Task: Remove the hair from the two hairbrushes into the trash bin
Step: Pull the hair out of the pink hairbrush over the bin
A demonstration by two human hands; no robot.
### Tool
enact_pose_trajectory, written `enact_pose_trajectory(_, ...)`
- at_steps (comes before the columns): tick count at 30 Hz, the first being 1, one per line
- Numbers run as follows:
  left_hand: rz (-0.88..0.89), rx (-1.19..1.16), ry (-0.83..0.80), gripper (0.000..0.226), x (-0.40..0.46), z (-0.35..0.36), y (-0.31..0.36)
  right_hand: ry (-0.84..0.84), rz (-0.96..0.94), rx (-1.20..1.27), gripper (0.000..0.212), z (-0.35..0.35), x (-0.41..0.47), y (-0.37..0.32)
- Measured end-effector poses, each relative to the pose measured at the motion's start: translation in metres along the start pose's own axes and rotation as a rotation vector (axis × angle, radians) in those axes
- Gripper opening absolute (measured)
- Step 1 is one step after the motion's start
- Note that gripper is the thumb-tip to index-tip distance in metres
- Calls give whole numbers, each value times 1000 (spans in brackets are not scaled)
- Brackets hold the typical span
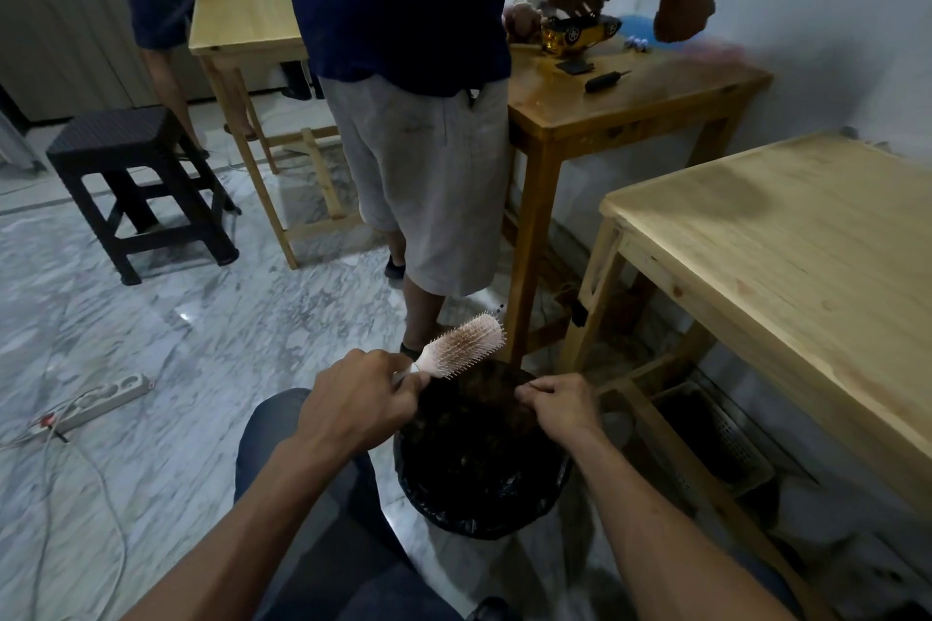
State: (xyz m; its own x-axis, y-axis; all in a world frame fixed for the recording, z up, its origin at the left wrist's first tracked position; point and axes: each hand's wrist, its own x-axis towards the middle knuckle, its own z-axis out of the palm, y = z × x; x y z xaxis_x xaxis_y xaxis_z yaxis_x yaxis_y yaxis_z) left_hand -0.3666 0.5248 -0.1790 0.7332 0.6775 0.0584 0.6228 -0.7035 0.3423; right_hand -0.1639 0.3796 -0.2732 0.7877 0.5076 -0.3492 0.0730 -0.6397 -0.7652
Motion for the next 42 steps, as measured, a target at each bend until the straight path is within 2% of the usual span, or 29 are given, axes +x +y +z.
enact_pose_trajectory(4,-41,-35,51,34,4,-11,-2,32,119,-58,18,-13,-2,14)
enact_pose_trajectory(7,-37,24,30,31,6,-17,-3,-85,94,-1,19,-16,-5,7)
enact_pose_trajectory(12,-25,18,-3,31,6,-6,0,-402,-54,-79,87,-14,-4,-35)
enact_pose_trajectory(14,-16,3,-22,30,6,-2,3,-442,-136,-69,94,-10,-5,-49)
enact_pose_trajectory(16,-1,-38,-44,30,6,-2,9,-483,-164,45,82,-6,-9,-57)
enact_pose_trajectory(19,14,-107,-48,31,8,-3,14,-561,-183,253,49,5,-13,-57)
enact_pose_trajectory(23,-17,-109,-46,30,11,-8,7,-402,-138,551,7,15,-14,-46)
enact_pose_trajectory(27,-30,-49,-50,29,10,-12,-6,-251,-40,678,14,3,-13,-37)
enact_pose_trajectory(30,-25,-8,-36,27,11,-11,-6,-250,-6,738,19,0,-12,-32)
enact_pose_trajectory(35,10,238,11,27,11,-9,-7,-254,61,768,20,-5,-6,-20)
enact_pose_trajectory(42,-142,154,53,31,7,8,-6,-217,38,891,14,-1,-10,-27)
